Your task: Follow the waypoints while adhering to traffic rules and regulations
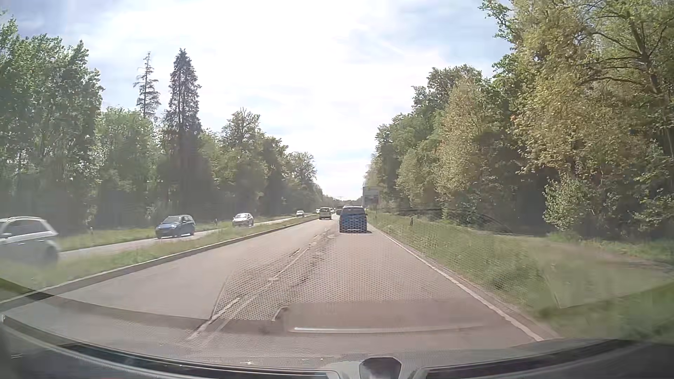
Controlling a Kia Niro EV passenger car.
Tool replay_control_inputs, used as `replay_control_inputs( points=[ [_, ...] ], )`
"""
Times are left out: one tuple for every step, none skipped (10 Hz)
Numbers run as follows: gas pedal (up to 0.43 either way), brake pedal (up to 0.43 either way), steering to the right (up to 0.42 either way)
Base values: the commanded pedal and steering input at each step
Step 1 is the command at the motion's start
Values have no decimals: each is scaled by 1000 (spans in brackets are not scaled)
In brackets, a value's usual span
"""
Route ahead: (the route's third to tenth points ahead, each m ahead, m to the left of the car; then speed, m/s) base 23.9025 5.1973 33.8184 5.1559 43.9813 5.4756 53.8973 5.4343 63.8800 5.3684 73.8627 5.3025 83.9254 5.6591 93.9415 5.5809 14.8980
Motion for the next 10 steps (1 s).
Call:
replay_control_inputs(
  points=[
    [110, 0, 0],
    [110, 0, 0],
    [110, 0, 0],
    [110, 0, 0],
    [110, 0, 0],
    [110, 0, 0],
    [110, 0, 0],
    [110, 0, 0],
    [110, 0, 0],
    [110, 0, 0]
  ],
)
